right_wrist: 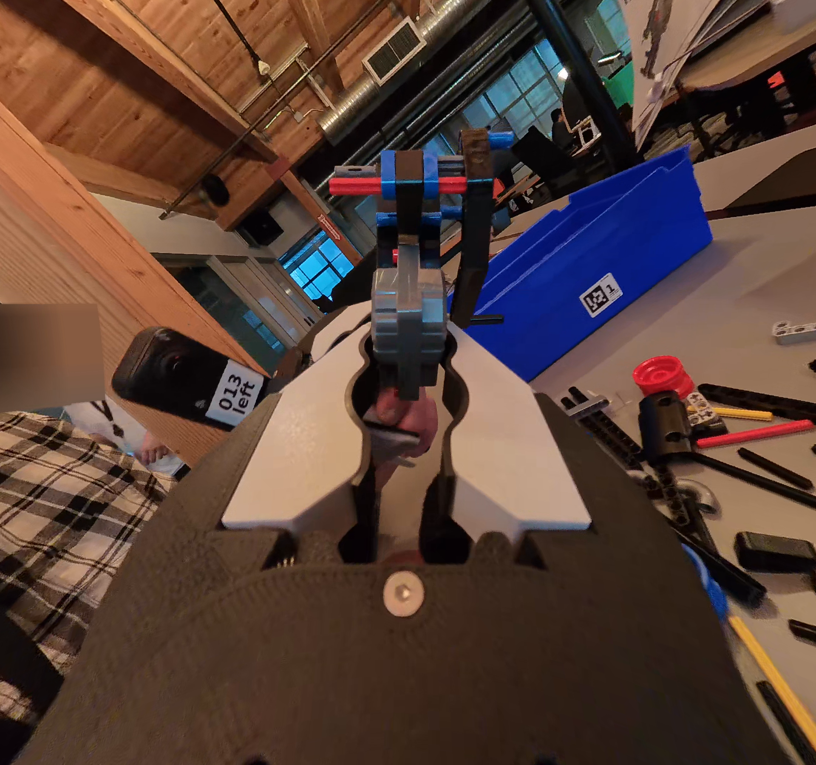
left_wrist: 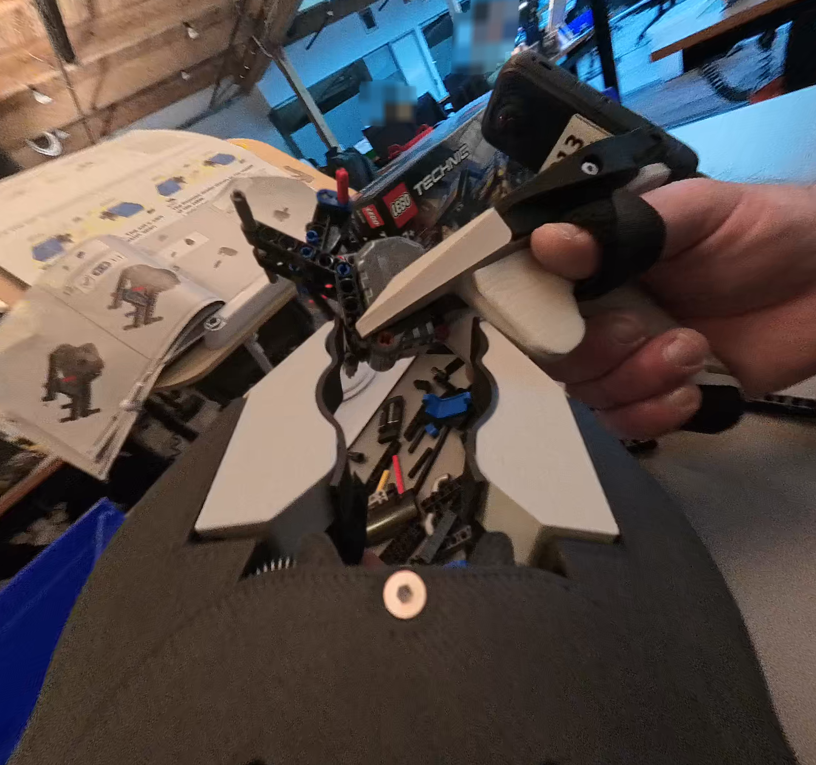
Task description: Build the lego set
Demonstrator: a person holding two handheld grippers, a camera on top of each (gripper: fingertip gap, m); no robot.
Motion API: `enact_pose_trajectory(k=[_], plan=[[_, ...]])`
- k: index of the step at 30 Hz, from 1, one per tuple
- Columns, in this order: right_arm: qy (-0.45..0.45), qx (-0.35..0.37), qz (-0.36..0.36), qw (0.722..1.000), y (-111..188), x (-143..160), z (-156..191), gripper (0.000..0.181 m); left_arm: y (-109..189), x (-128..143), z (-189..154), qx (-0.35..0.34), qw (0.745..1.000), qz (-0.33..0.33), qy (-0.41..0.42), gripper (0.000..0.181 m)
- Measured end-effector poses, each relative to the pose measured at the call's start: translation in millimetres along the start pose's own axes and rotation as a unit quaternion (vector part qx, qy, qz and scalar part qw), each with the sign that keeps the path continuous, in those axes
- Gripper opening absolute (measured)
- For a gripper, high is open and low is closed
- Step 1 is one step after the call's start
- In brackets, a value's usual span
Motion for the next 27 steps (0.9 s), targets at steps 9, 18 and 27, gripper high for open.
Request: enact_pose_trajectory(k=[9,18,27], plan=[[0.018,0.000,0.017,1.000,-4,-2,5,0.031,8,-2,14,-0.037,0.999,-0.009,-0.009,0.043],[0.037,0.019,0.013,0.999,7,-13,-2,0.036,12,2,22,-0.027,1.000,-0.011,0.010,0.041],[0.043,0.016,0.022,0.999,10,-13,-2,0.033,16,-1,21,-0.009,1.000,-0.027,0.003,0.041]])
Point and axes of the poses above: each gripper's, where its closed fingertips meet, y back along the fingers, x out of its underside, z = x × y across the jaws, the point moved 6 cm from there along y, back along the fingers, and after that the axes turned 6 degrees about -z, right-handed, at the moved point
